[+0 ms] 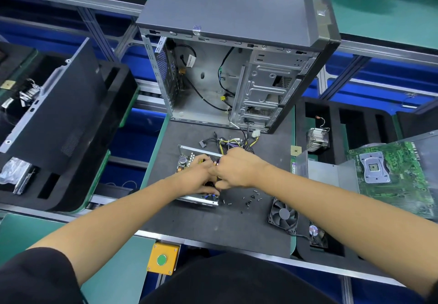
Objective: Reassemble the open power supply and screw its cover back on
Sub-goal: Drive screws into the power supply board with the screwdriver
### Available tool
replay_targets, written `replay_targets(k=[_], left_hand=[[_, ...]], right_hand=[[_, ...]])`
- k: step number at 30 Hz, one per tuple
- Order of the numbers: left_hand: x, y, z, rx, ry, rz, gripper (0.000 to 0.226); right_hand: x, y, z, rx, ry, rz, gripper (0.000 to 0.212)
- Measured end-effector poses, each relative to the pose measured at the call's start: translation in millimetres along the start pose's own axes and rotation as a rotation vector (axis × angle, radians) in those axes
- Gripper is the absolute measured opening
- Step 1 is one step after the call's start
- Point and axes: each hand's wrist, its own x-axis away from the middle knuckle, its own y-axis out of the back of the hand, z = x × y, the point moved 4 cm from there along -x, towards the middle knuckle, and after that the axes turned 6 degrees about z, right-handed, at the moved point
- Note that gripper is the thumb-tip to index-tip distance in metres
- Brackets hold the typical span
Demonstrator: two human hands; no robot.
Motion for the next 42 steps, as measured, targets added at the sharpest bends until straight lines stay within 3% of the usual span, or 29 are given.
replay_targets(k=[4, 9, 11, 15, 17, 19, 21, 23, 25, 26, 28, 31, 38, 42], left_hand=[[5.0, 5.2, 4.9, 0.119, 0.092, 0.030, 0.040], [5.5, 6.2, -7.6, 0.063, -0.034, 0.055, 0.023], [5.8, 8.4, -8.7, 0.076, -0.064, 0.004, 0.020], [4.1, 7.6, -7.0, 0.047, -0.001, 0.080, 0.013], [1.6, 6.2, -5.0, -0.032, 0.051, 0.104, 0.022], [2.4, 6.2, 7.8, 0.098, 0.177, -0.020, 0.035], [0.9, 8.9, 3.2, 0.038, 0.230, -0.015, 0.041], [3.3, 7.1, 2.5, -0.010, 0.088, -0.054, 0.031], [2.4, 4.6, -5.0, -0.047, -0.048, 0.077, 0.031], [1.4, 5.5, -4.9, -0.077, -0.013, 0.167, 0.036], [-1.7, 2.8, -0.3, -0.078, 0.007, 0.181, 0.040], [0.7, 2.7, 2.2, 0.005, -0.037, 0.097, 0.035], [-0.5, 1.1, 4.6, 0.160, -0.015, -0.020, 0.020], [-0.2, -0.9, 10.7, 0.125, 0.010, -0.021, 0.034]], right_hand=[[1.6, 5.0, 5.1, -0.030, 0.049, 0.030, 0.024], [8.1, 18.2, 10.3, -0.050, 0.232, 0.072, 0.019], [6.4, 20.3, 10.0, -0.050, 0.191, 0.074, 0.019], [4.2, 16.9, 10.6, 0.023, 0.100, 0.052, 0.027], [3.7, 12.3, 12.9, 0.077, 0.089, 0.070, 0.035], [3.0, 8.5, 16.6, 0.099, 0.060, 0.087, 0.039], [3.7, 9.3, 18.8, 0.132, 0.023, 0.095, 0.039], [5.8, 13.9, 18.2, 0.091, 0.027, 0.075, 0.032], [8.5, 20.7, 15.3, 0.042, 0.098, 0.077, 0.028], [9.1, 23.1, 14.0, 0.061, 0.156, 0.088, 0.030], [9.2, 26.3, 11.0, 0.113, 0.212, 0.101, 0.026], [5.5, 25.4, 5.5, 0.111, 0.120, 0.132, 0.019], [1.6, 12.9, 2.1, 0.079, -0.006, 0.180, 0.041], [6.6, 16.4, -1.8, -0.017, 0.040, 0.108, 0.040]])
